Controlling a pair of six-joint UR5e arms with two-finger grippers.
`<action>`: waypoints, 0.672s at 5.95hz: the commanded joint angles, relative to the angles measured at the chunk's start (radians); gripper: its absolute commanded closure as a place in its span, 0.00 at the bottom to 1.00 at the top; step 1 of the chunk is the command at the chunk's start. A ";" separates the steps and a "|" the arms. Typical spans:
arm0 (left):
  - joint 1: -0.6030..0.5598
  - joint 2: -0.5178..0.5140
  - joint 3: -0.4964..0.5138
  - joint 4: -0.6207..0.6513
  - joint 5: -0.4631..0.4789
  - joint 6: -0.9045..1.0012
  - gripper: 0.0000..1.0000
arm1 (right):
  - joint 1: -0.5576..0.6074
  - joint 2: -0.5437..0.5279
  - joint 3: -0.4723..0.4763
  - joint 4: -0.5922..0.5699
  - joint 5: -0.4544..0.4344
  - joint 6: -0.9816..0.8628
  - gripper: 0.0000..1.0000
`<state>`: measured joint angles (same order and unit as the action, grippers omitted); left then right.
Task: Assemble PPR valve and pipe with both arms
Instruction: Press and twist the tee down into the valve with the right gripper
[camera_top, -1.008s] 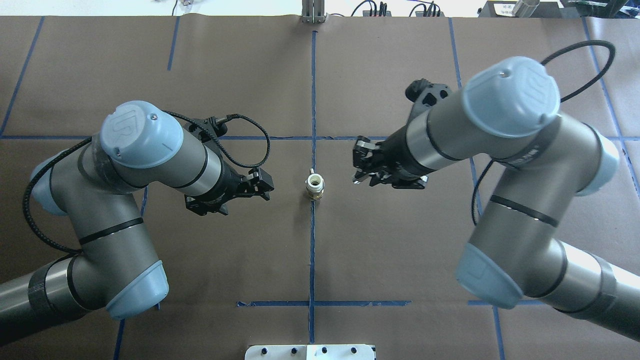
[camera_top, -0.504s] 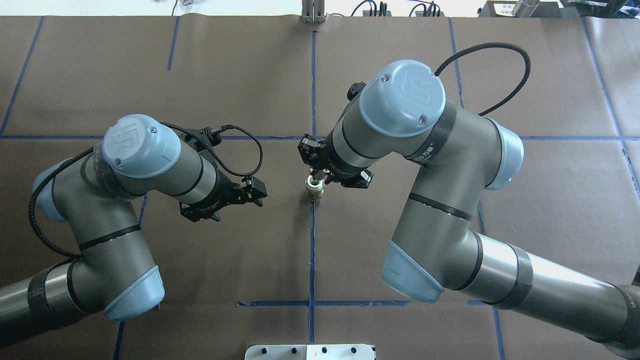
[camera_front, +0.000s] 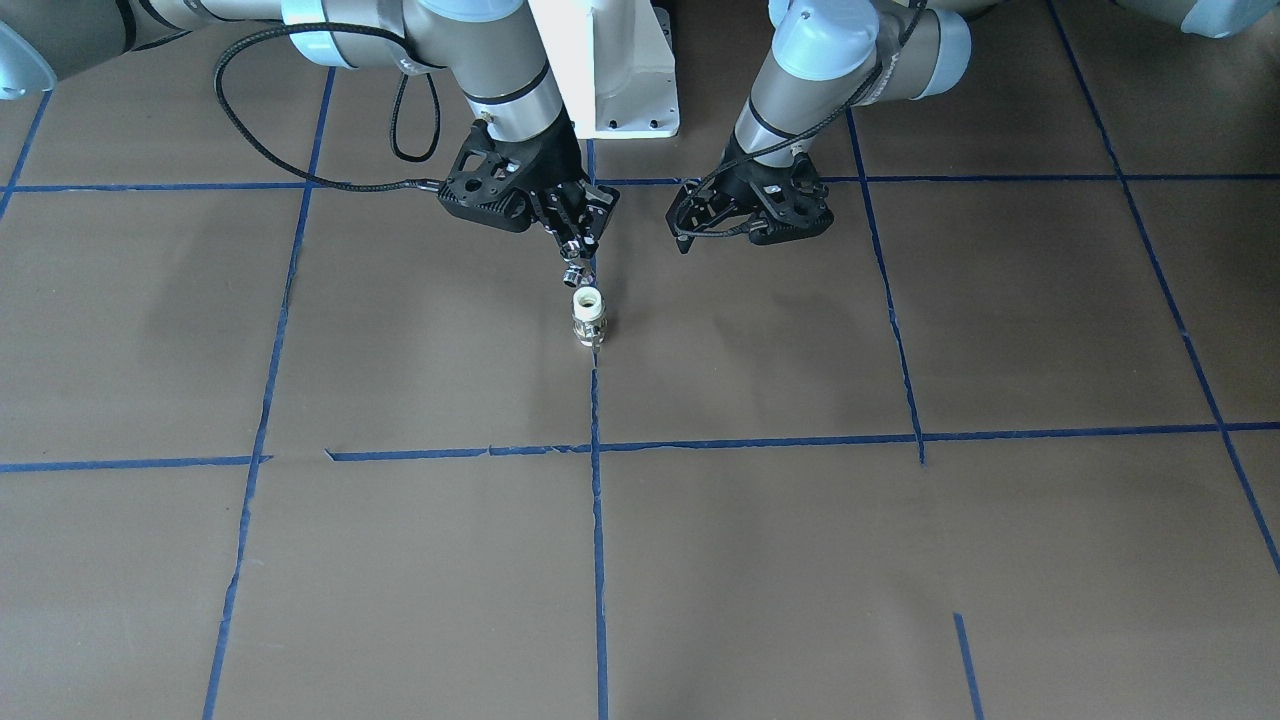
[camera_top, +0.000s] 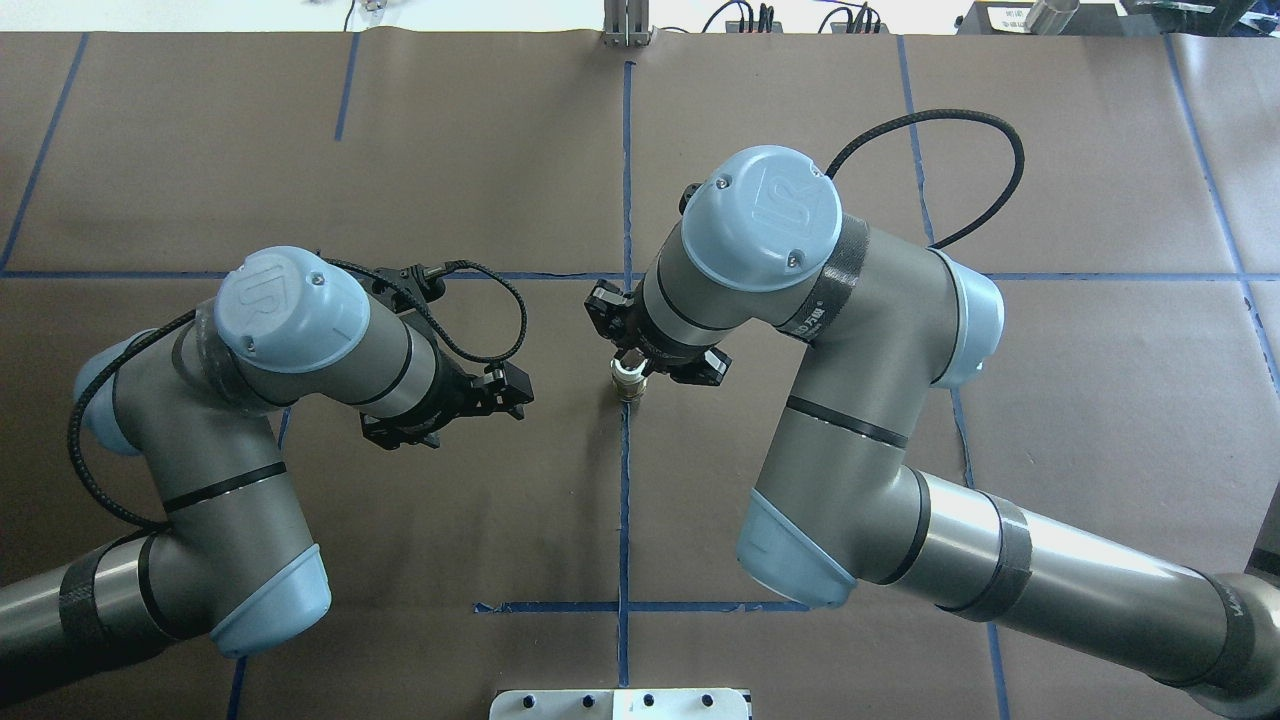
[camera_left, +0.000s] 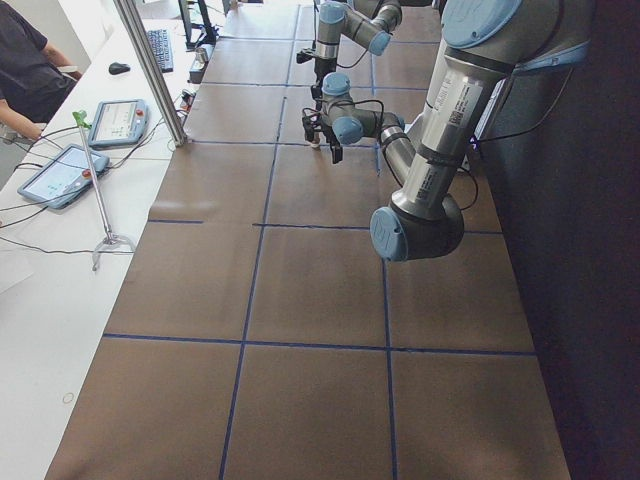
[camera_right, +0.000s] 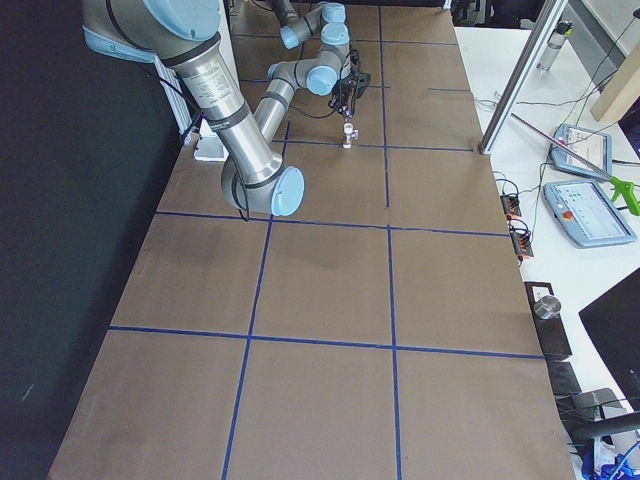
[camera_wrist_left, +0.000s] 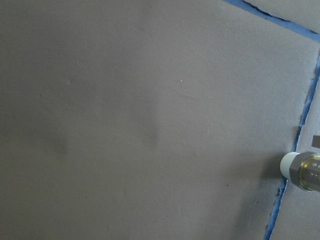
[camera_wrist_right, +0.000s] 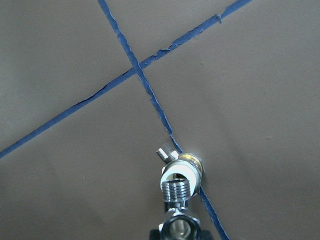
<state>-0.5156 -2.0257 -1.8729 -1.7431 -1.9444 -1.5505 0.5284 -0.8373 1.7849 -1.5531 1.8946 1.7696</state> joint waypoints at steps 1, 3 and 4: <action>0.014 0.001 0.000 0.000 0.022 0.000 0.00 | -0.001 0.009 -0.019 0.001 -0.012 0.001 1.00; 0.014 0.001 0.000 0.000 0.022 -0.002 0.00 | -0.001 0.012 -0.033 0.001 -0.025 0.001 1.00; 0.014 0.001 -0.002 0.000 0.024 -0.002 0.00 | -0.004 0.012 -0.035 0.001 -0.026 0.001 1.00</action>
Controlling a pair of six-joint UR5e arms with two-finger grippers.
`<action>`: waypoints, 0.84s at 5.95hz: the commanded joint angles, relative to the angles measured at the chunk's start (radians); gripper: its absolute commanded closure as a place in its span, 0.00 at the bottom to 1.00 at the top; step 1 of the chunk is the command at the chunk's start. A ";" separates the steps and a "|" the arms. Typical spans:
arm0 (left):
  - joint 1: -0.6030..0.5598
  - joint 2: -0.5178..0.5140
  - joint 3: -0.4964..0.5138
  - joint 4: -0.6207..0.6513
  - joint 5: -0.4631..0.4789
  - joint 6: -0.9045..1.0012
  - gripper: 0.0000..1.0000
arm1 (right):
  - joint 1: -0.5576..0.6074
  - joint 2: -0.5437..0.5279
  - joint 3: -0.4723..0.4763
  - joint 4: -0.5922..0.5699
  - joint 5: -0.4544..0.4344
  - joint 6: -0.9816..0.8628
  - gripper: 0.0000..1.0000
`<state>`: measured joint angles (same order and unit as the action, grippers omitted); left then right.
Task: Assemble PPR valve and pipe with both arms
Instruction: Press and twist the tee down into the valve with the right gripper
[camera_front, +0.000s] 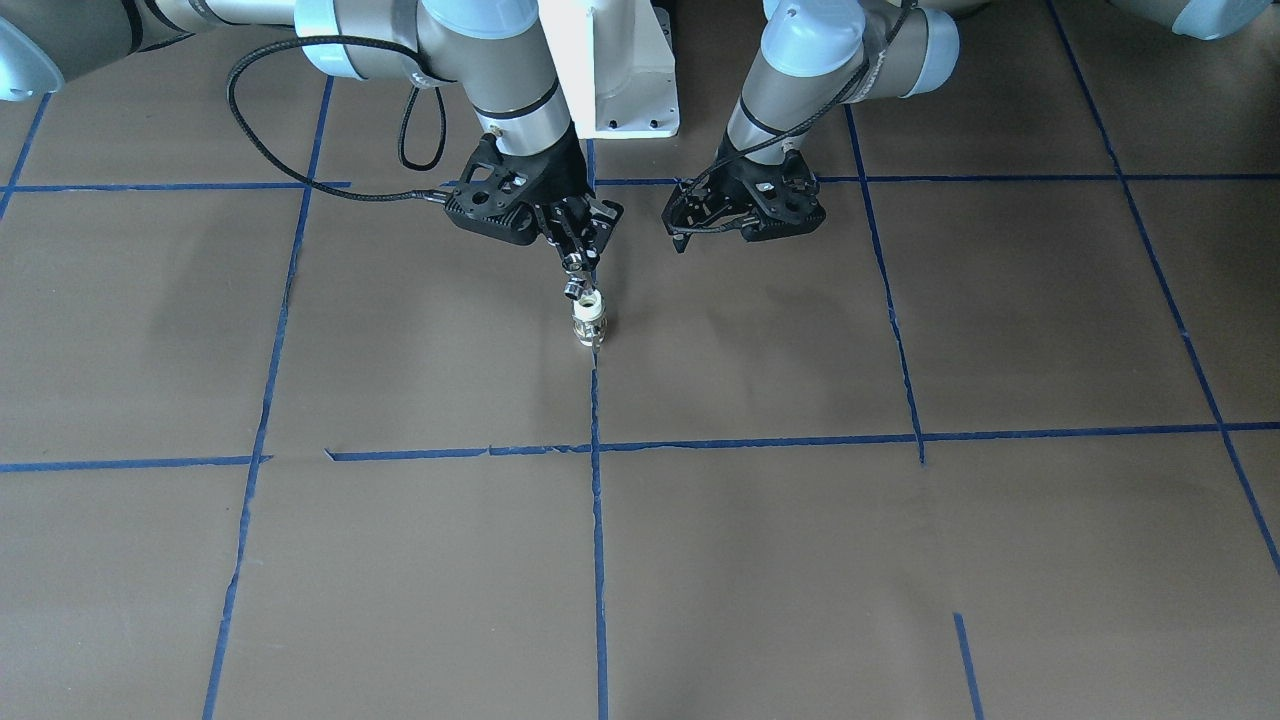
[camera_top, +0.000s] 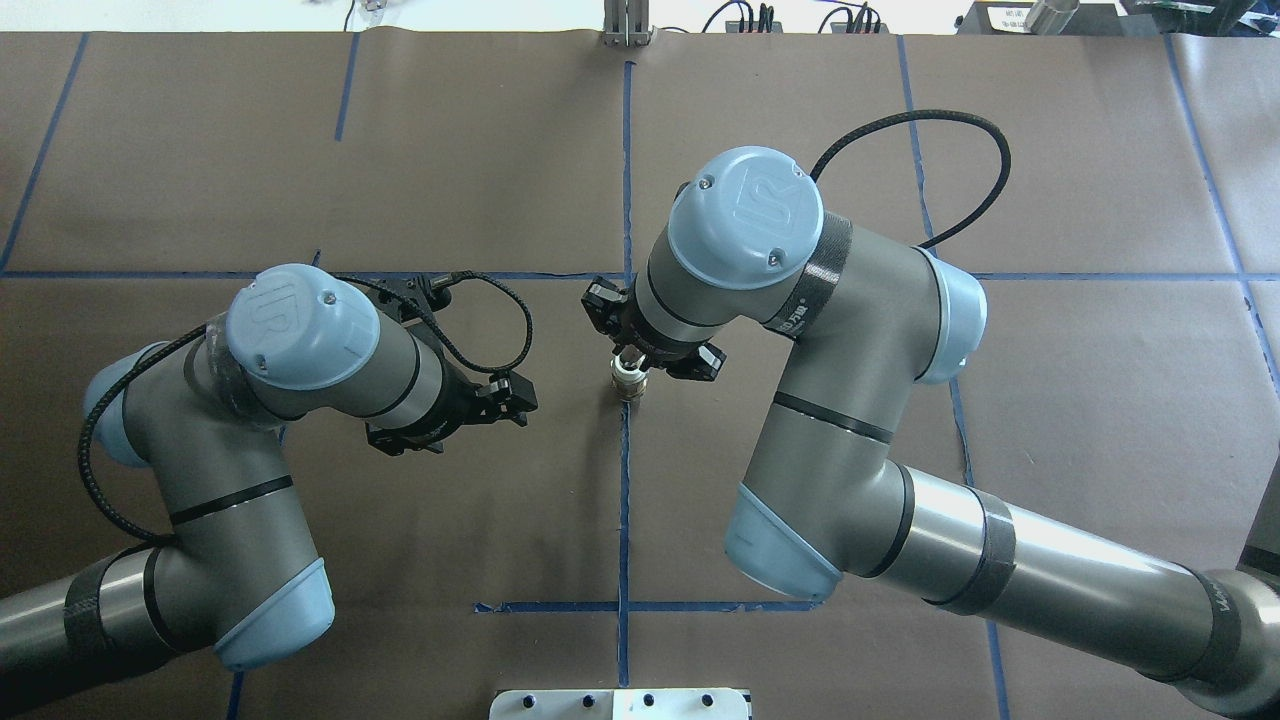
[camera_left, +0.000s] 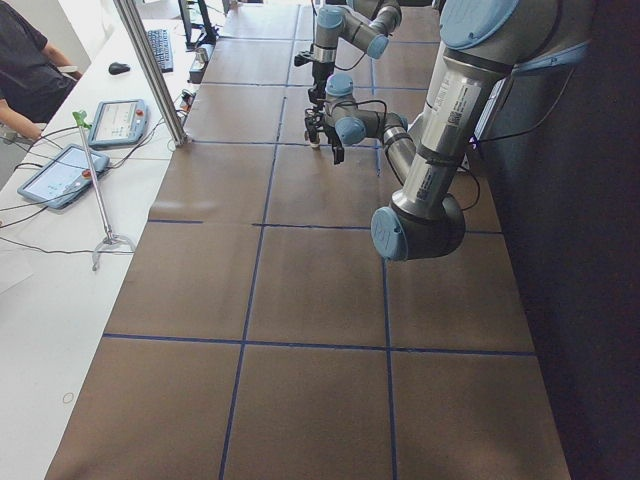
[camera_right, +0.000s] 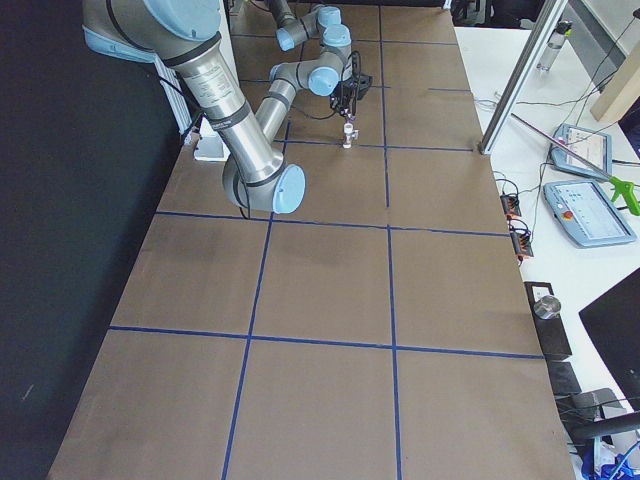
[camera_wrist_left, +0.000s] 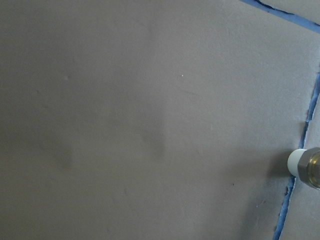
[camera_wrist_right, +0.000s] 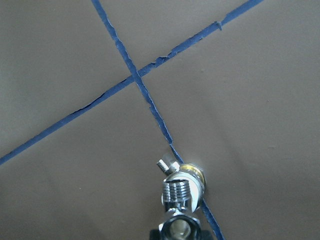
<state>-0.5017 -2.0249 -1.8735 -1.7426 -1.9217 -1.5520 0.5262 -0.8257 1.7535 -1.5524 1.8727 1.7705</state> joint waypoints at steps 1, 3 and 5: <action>0.000 0.000 -0.003 0.000 0.001 0.000 0.00 | -0.005 0.002 -0.015 0.003 -0.004 0.000 1.00; 0.000 0.000 -0.006 0.000 0.001 -0.003 0.00 | -0.005 0.013 -0.023 0.003 -0.004 0.000 0.99; 0.000 0.002 -0.013 0.000 0.001 -0.005 0.00 | -0.008 0.013 -0.026 0.002 -0.006 0.000 0.99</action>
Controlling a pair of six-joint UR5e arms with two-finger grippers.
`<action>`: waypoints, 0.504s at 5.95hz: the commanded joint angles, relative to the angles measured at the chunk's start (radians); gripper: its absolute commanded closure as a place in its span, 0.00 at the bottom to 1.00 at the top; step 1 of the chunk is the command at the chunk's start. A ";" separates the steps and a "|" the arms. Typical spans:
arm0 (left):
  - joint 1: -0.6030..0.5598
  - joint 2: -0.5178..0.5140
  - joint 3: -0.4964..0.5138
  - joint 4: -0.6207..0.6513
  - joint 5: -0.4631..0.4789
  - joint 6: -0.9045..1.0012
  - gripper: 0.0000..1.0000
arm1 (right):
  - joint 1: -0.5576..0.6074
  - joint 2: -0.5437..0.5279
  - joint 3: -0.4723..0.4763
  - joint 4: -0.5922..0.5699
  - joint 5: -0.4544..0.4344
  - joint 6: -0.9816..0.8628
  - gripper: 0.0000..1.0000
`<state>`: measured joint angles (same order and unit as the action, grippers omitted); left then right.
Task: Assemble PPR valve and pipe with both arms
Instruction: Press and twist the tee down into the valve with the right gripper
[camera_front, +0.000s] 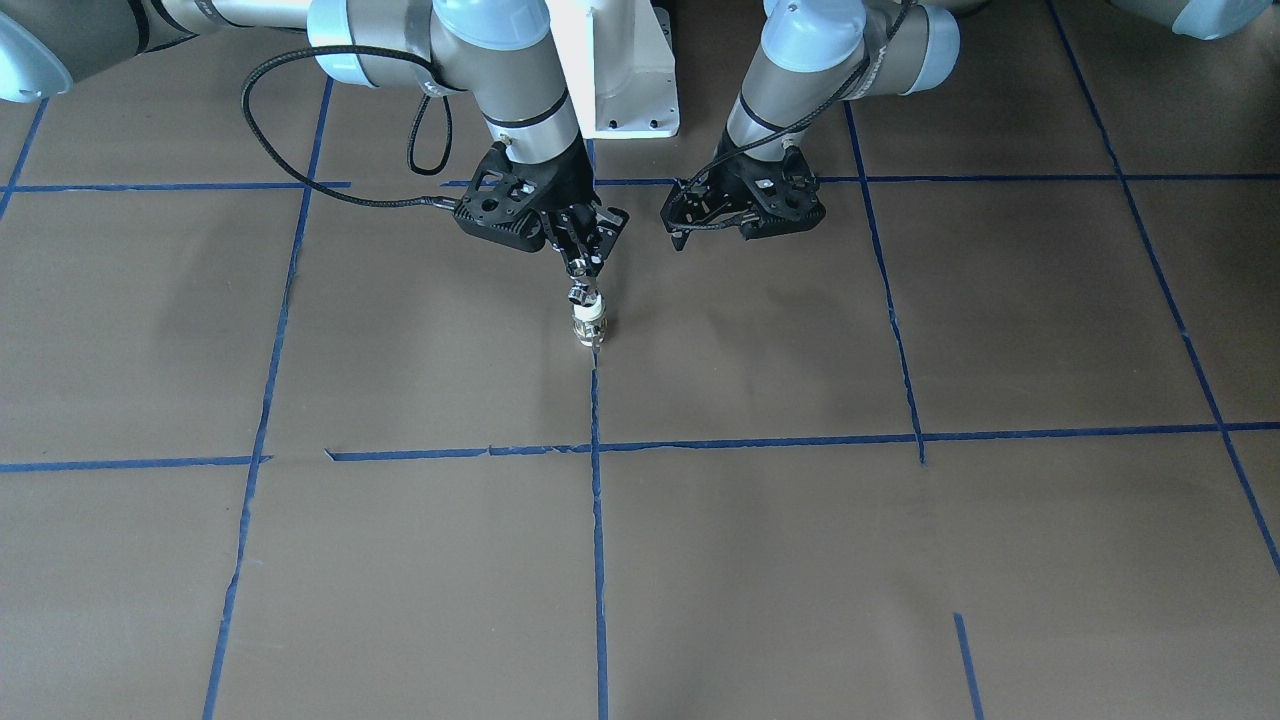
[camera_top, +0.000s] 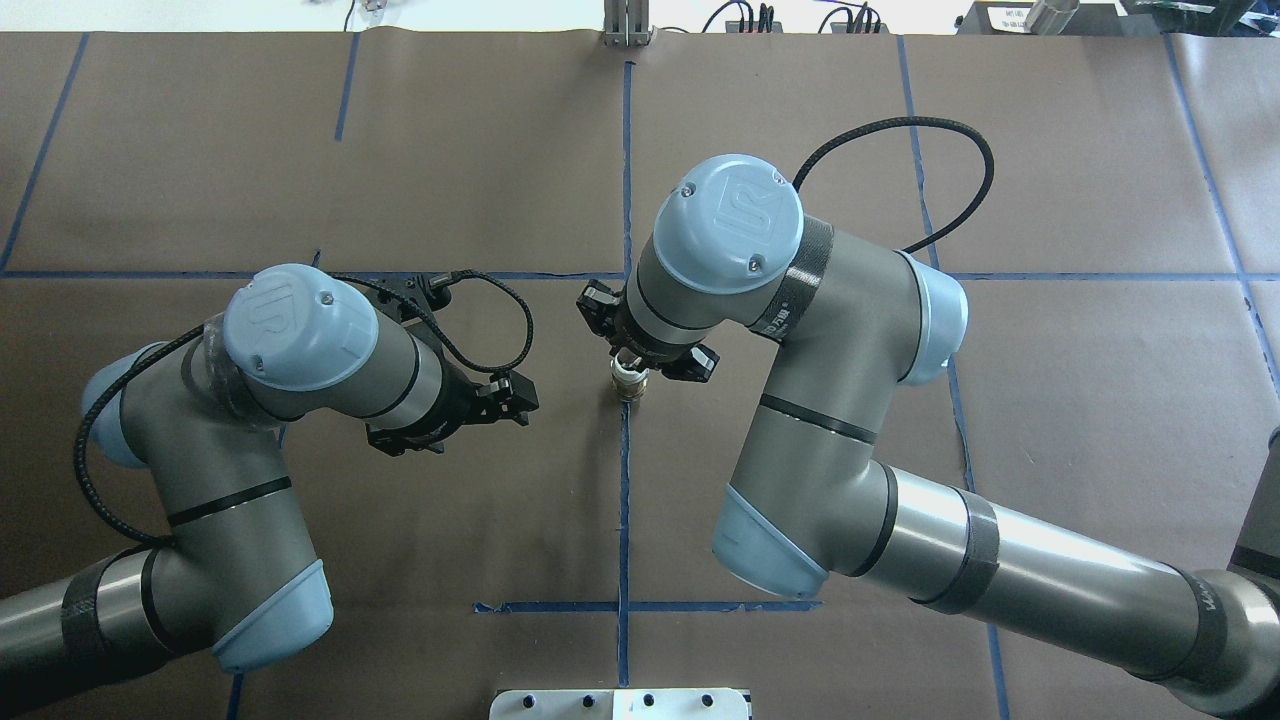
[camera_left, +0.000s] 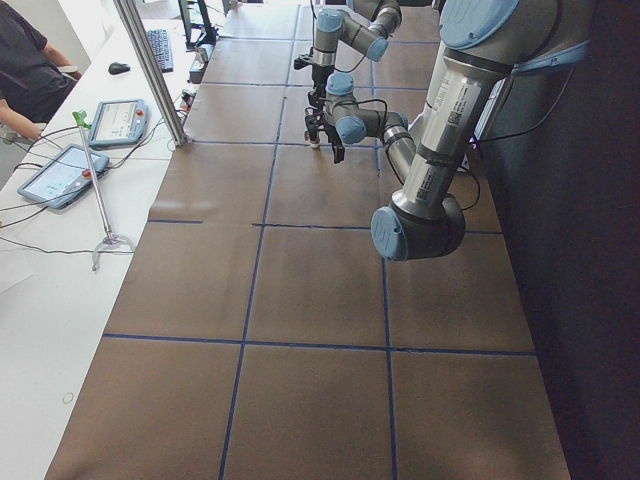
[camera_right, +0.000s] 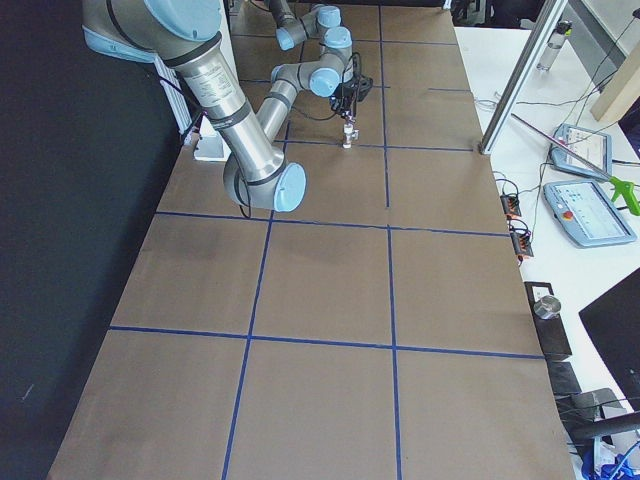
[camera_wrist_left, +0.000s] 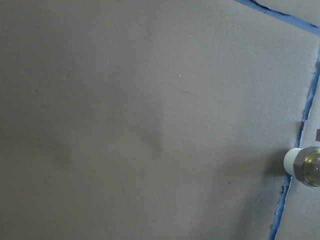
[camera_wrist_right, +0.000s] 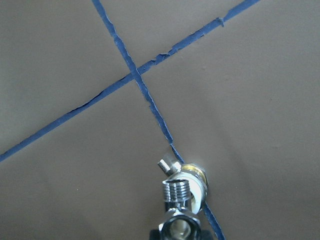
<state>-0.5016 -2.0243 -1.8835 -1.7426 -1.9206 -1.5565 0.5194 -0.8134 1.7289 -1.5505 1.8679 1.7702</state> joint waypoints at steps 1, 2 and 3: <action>0.000 0.001 -0.003 0.000 0.000 -0.002 0.00 | -0.001 -0.001 -0.003 0.000 -0.001 0.000 0.99; 0.000 0.001 -0.002 0.000 0.000 -0.002 0.00 | -0.001 -0.001 -0.005 0.000 -0.001 0.000 0.99; 0.000 0.001 -0.002 0.002 0.002 -0.002 0.00 | -0.001 -0.001 -0.003 -0.002 -0.001 0.000 0.98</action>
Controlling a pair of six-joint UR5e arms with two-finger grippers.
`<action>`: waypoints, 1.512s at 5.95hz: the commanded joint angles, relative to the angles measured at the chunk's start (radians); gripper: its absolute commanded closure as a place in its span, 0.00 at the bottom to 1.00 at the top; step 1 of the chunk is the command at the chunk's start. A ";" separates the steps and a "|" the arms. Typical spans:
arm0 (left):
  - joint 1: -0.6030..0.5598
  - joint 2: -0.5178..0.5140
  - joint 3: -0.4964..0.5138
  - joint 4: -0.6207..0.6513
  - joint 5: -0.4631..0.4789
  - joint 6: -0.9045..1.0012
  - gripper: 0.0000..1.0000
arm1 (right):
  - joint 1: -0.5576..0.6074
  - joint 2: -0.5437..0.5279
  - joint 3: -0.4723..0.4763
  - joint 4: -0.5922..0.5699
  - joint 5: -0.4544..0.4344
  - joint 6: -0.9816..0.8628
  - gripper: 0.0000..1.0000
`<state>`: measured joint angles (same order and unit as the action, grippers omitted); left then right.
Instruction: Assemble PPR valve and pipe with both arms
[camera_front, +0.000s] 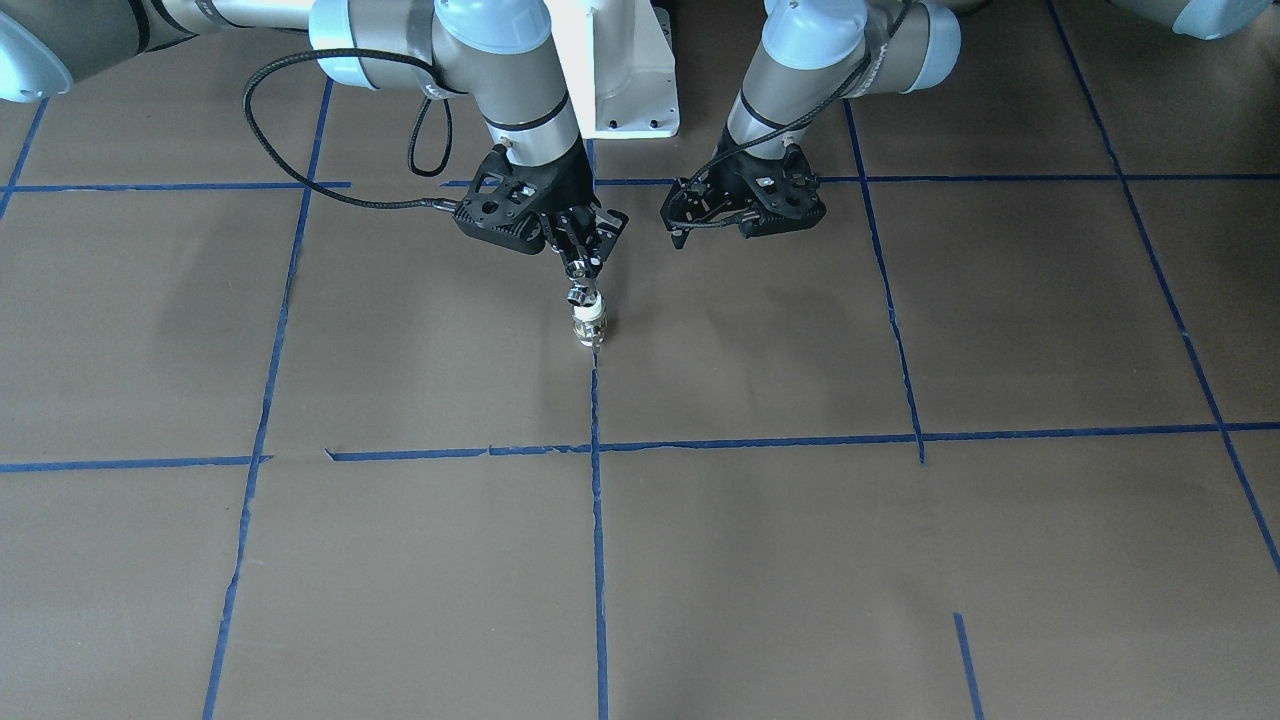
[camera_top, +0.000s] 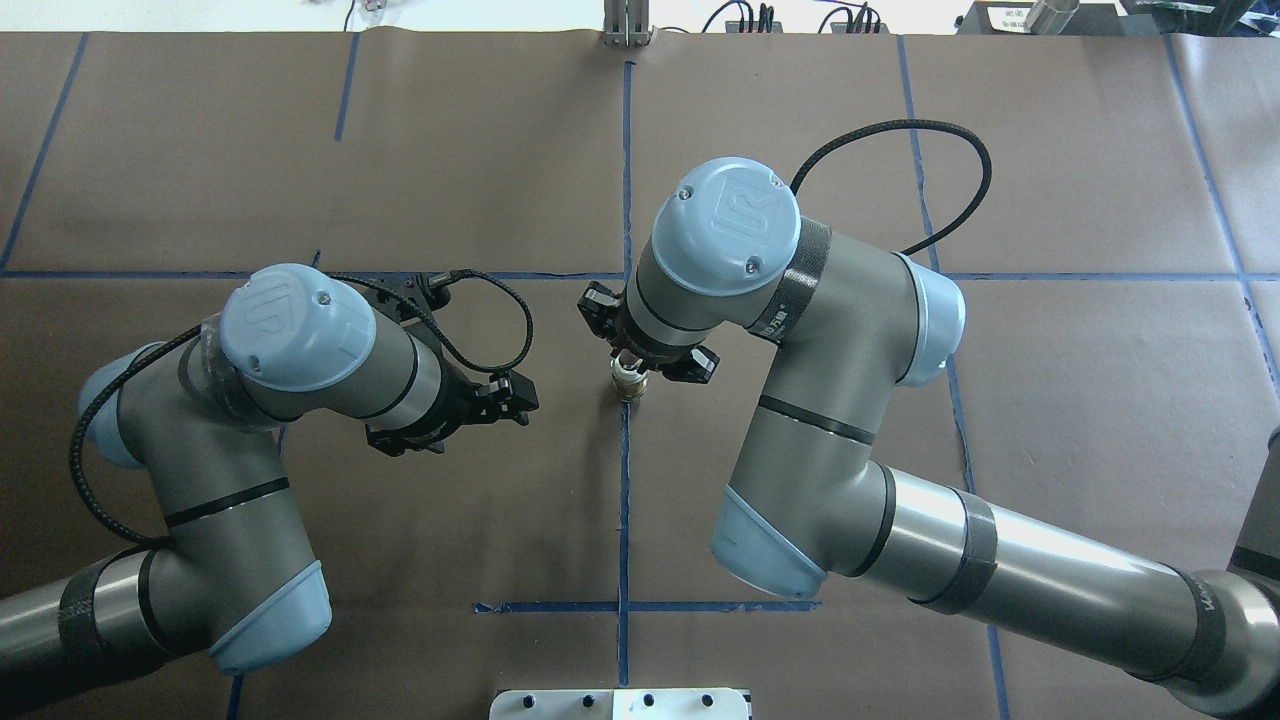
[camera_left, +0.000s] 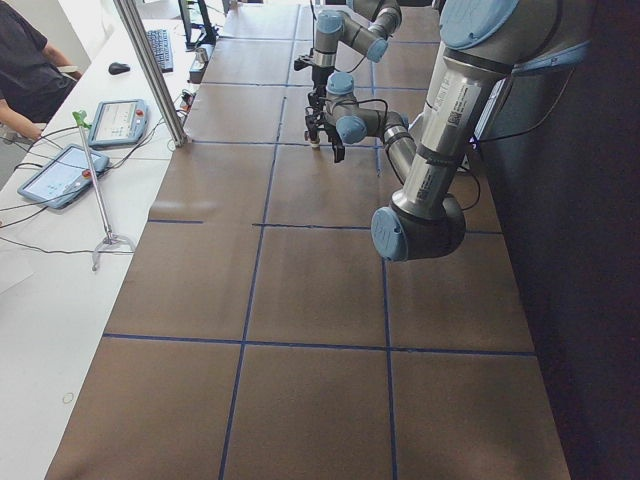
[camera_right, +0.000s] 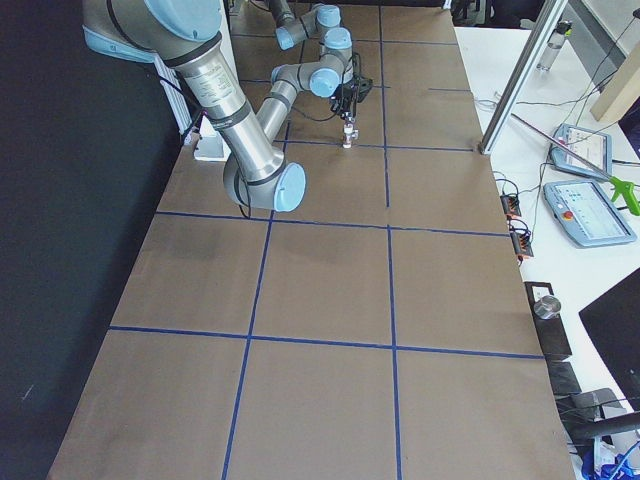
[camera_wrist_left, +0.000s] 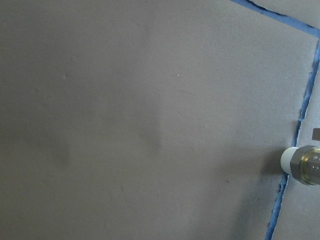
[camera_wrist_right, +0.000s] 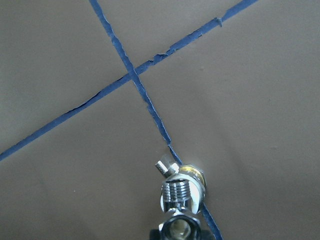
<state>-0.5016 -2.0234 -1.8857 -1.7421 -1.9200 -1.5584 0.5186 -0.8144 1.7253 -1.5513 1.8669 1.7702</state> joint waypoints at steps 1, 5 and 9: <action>0.000 0.000 0.000 0.000 0.000 0.000 0.00 | 0.000 0.000 -0.003 0.000 0.000 0.000 0.98; 0.000 0.000 -0.001 -0.001 0.001 -0.002 0.00 | 0.000 0.000 -0.015 0.004 0.001 -0.006 0.28; -0.017 0.038 -0.053 -0.004 -0.001 0.012 0.00 | 0.085 -0.192 0.251 0.005 0.038 -0.029 0.00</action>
<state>-0.5113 -2.0096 -1.9150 -1.7436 -1.9211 -1.5519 0.5655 -0.9016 1.8558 -1.5484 1.8844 1.7518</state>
